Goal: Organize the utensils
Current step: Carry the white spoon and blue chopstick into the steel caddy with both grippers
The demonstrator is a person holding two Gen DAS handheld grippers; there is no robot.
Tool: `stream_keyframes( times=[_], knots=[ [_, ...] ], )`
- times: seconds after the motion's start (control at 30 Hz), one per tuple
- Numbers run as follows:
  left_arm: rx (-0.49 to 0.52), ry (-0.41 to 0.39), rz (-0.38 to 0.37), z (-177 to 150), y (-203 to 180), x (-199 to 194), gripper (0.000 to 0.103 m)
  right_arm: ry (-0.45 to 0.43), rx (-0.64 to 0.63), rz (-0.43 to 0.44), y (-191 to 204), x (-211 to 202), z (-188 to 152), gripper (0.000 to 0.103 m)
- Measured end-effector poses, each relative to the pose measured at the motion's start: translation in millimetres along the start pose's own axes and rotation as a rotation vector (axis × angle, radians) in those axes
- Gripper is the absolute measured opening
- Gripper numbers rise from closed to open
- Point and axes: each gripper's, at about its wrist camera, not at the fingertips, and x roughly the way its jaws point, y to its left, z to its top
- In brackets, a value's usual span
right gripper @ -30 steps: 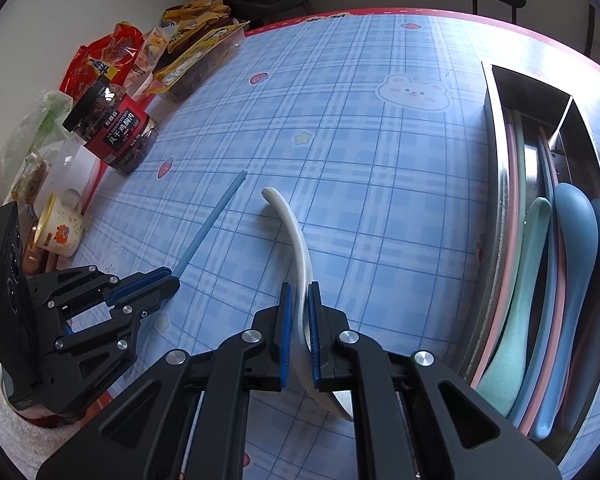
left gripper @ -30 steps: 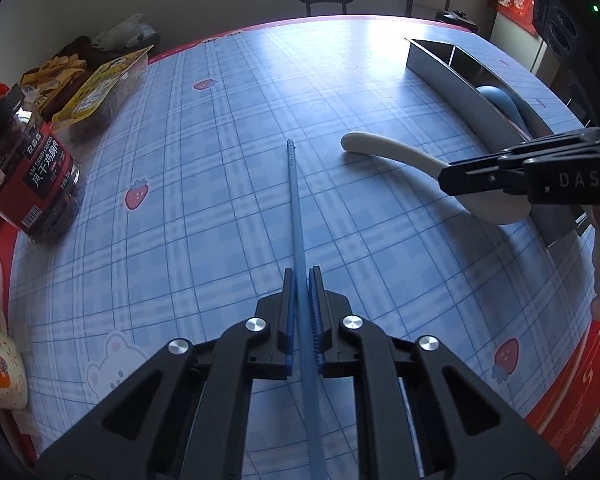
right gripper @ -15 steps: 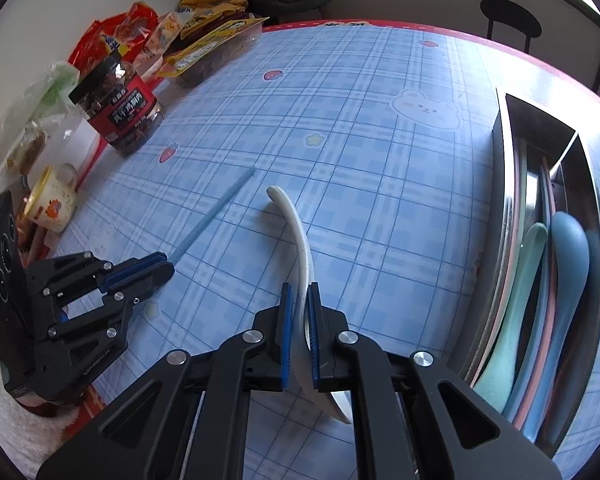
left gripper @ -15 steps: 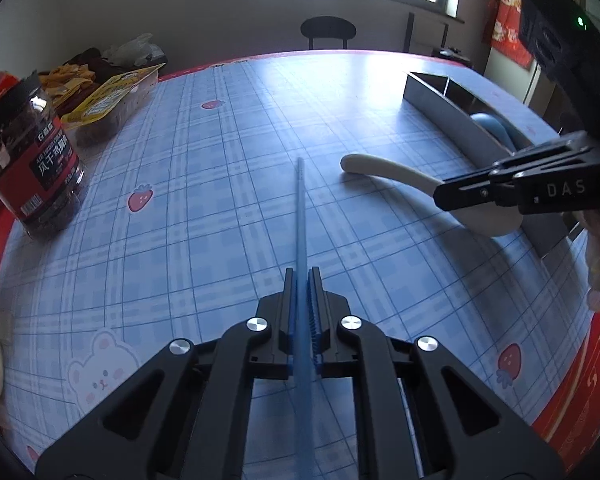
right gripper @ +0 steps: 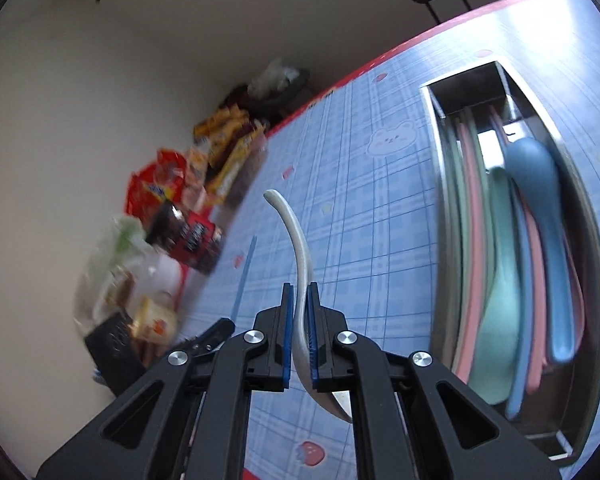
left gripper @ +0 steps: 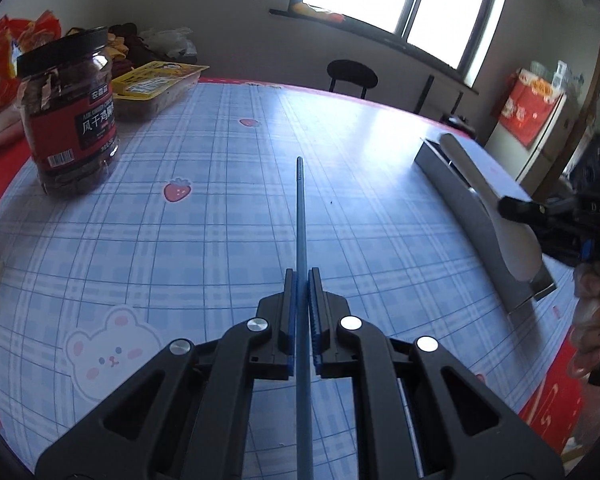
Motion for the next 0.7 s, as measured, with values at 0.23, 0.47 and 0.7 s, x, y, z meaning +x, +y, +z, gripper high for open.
stream_keyframes(
  times=[0.23,0.47,0.7],
  knots=[
    [-0.094,0.014,-0.12,25,-9,-8,0.01,-0.109,0.069,0.016,-34,-42,4,0.007],
    [-0.123,0.012,-0.264,43,-79,7,0.01,-0.204,0.087,-0.057,-59,-64,16,0.007],
    [-0.128,0.037,-0.333,61,-151,41,0.01,-0.273,0.142,-0.086,-81,-71,24,0.007]
  ],
)
